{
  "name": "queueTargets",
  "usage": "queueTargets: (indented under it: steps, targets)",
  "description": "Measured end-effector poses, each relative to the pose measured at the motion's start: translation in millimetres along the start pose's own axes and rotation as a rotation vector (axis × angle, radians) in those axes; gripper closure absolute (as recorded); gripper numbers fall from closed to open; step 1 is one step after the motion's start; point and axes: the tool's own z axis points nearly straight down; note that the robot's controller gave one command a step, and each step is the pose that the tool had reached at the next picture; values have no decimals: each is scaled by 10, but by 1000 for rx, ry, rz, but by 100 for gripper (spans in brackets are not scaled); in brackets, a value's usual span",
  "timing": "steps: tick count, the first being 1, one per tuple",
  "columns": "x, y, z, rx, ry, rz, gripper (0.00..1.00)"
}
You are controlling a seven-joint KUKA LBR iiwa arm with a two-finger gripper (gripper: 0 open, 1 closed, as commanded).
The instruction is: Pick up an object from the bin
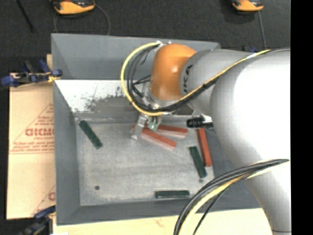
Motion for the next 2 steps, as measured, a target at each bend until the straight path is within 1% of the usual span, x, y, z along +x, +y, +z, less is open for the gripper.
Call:
queueTargets:
  steps: [1, 2]
  targets:
    - [75, -480, -990, -1, -6, -59, 100]
    - [-57, -510, -1456, -1, -6, -97, 100]
